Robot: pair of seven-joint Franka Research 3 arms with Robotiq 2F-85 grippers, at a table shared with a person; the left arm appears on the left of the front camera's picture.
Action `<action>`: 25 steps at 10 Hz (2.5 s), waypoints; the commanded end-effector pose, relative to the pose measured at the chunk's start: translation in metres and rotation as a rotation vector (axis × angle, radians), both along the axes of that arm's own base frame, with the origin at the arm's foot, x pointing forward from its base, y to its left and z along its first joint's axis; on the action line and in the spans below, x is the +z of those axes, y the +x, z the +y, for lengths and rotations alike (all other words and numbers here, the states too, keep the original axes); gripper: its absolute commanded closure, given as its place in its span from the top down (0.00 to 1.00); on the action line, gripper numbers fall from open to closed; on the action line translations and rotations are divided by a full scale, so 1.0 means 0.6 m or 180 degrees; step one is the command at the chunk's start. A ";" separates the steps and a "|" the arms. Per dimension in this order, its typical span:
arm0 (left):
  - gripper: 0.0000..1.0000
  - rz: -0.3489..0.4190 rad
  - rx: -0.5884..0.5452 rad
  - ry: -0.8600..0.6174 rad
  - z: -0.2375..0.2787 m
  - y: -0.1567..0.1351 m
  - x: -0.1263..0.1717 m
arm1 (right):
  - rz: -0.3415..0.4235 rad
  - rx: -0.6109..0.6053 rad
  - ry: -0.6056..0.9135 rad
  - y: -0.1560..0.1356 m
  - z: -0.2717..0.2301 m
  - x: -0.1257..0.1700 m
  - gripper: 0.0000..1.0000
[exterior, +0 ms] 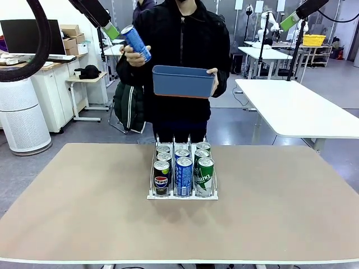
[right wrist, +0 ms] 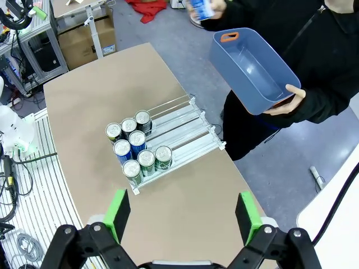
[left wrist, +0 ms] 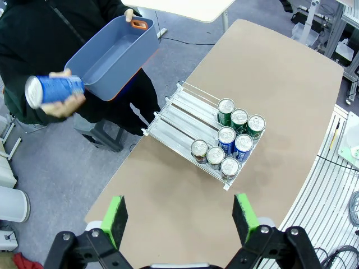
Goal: Fill the beverage cans into the dispenser.
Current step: Pick up the Ionic drink handed by the human.
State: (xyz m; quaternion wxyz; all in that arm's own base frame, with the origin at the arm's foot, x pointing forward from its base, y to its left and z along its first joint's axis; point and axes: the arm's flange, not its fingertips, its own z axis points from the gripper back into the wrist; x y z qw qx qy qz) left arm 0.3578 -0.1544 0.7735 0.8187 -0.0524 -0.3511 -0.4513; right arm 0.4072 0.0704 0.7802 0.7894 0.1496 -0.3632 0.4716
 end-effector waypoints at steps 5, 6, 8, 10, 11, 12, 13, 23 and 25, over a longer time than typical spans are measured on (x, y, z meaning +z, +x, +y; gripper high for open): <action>1.00 0.0020 -0.0026 -0.0023 0.001 0.001 -0.001 | 0.0023 0.0016 0.0003 -0.001 -0.002 0.000 1.00; 1.00 0.0020 -0.0026 -0.0023 0.001 0.001 -0.001 | 0.0023 0.0016 0.0003 -0.001 -0.002 0.000 1.00; 1.00 0.0020 -0.0026 -0.0023 0.001 0.001 -0.001 | 0.0023 0.0016 0.0003 -0.001 -0.002 0.000 1.00; 1.00 0.0020 -0.0026 -0.0023 0.001 0.001 -0.001 | 0.0023 0.0016 0.0003 -0.001 -0.002 0.000 1.00; 1.00 0.0020 -0.0026 -0.0023 0.001 0.001 -0.001 | 0.0023 0.0016 0.0003 -0.001 -0.002 0.000 1.00; 1.00 0.0020 -0.0026 -0.0023 0.001 0.001 -0.001 | 0.0023 0.0016 0.0003 -0.001 -0.002 0.000 1.00; 1.00 0.0020 -0.0026 -0.0023 0.001 0.001 -0.001 | 0.0023 0.0016 0.0003 -0.001 -0.002 0.000 1.00; 1.00 0.0281 0.0135 0.0089 0.023 0.031 -0.012 | 0.0023 0.0016 0.0003 -0.001 -0.002 0.000 1.00; 1.00 0.0308 0.0296 0.0127 0.047 0.079 -0.021 | 0.0023 0.0016 0.0003 -0.001 -0.002 0.000 1.00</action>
